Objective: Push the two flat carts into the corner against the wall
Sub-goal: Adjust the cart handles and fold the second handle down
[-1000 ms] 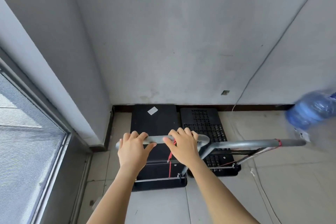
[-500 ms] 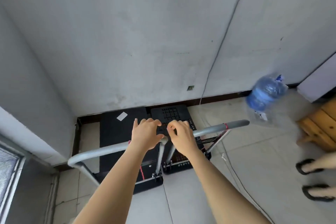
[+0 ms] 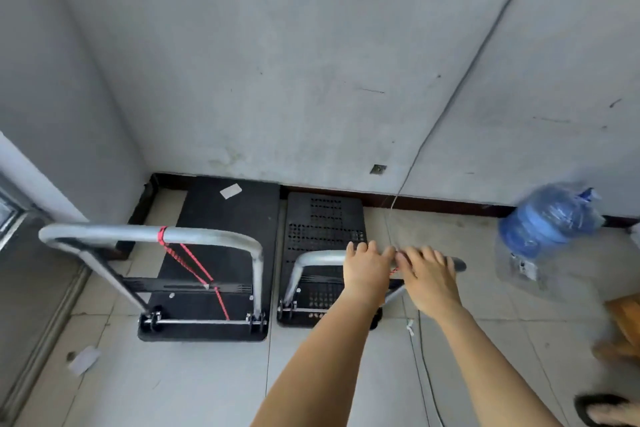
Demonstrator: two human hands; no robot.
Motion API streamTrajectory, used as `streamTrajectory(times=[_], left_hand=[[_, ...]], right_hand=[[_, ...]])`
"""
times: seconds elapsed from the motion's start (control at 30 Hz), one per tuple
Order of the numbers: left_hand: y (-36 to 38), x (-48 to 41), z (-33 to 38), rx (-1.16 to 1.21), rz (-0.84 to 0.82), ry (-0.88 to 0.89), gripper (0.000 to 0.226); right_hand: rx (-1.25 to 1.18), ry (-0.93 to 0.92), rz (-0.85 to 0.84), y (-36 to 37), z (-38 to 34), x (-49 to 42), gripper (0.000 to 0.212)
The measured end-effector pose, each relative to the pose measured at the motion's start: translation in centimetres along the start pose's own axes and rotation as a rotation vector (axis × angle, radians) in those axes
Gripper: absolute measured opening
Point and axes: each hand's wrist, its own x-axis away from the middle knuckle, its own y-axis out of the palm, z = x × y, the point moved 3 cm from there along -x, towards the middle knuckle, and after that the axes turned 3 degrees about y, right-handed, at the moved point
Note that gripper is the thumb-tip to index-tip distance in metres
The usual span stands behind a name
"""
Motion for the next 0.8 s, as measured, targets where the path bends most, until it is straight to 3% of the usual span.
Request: streamTrajectory(times=[0.17,0.3,0.5,0.8], left_hand=[[0.7,0.8,0.8,0.045,0.038,-0.027,0.057],[0.8,2.4,0.8,0.053,0.068,-0.041,0.056],[1.2,4.6,0.0,0.041,0.089,-0.038,0.059],[1.8,5.7,0.5,0.036,0.090,-0.046,0.053]], right_hand=[[-0.115,-0.042,0.013,1.1,1.7,0.1,0.035],[-0.184,-0.013,0.020,1.4,0.9,1.5,0.058],[-0.201,0.002,0.048,1.8,-0.5,3.8,0.068],[-0.192,-0.012,0.055,2.1,-0.3,5.4,0.070]])
